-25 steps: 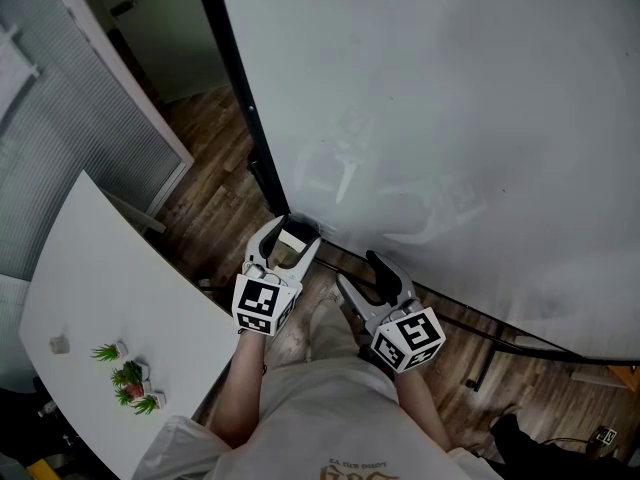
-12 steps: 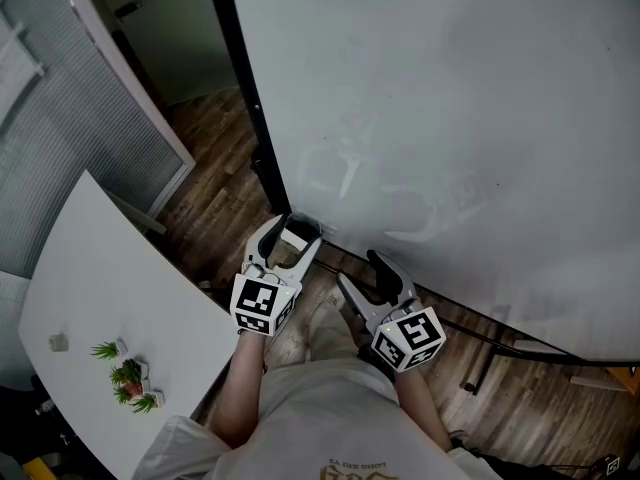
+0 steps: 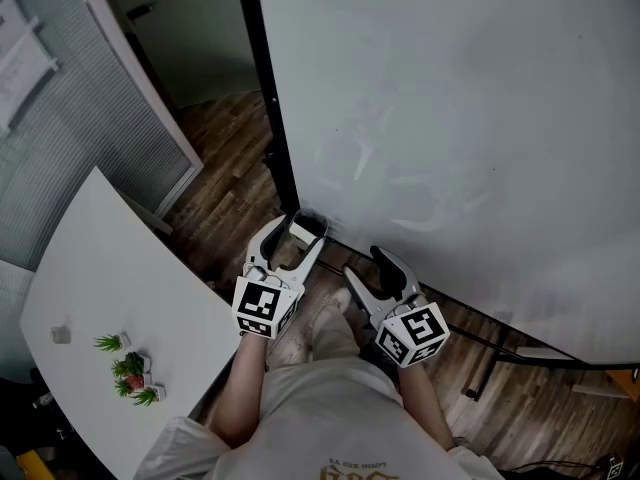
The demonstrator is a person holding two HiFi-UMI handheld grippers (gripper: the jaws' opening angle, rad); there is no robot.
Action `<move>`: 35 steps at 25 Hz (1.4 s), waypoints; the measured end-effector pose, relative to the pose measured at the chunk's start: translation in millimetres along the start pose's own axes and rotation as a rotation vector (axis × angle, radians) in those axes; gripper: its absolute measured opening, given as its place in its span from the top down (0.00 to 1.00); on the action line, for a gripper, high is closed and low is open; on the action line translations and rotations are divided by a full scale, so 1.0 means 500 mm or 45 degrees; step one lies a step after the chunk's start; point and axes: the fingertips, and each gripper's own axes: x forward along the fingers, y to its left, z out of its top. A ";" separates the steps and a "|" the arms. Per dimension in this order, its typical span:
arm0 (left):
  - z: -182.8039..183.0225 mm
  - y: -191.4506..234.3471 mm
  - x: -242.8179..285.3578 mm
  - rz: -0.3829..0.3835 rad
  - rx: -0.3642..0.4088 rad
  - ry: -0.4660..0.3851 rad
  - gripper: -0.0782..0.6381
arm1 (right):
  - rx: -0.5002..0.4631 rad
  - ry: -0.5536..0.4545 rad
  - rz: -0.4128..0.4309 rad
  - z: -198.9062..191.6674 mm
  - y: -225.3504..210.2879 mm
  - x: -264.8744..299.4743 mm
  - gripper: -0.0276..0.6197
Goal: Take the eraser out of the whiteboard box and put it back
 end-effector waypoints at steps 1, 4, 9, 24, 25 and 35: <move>0.006 0.000 -0.006 0.007 0.007 -0.007 0.52 | -0.008 0.001 0.003 0.002 0.002 -0.001 0.59; 0.020 -0.002 -0.025 0.019 0.014 -0.026 0.55 | -0.040 0.013 -0.002 0.003 0.010 -0.005 0.67; 0.027 0.002 -0.058 0.054 0.012 -0.043 0.70 | -0.060 0.000 -0.038 0.007 0.015 -0.013 0.81; 0.038 -0.003 -0.090 0.074 0.037 -0.049 0.89 | -0.131 -0.020 -0.062 0.027 0.027 -0.033 0.94; 0.039 -0.004 -0.090 0.071 0.037 -0.051 0.89 | -0.129 -0.020 -0.064 0.028 0.026 -0.034 0.94; 0.034 0.000 -0.087 0.060 0.019 -0.049 0.89 | -0.137 -0.017 -0.078 0.033 0.017 -0.034 0.94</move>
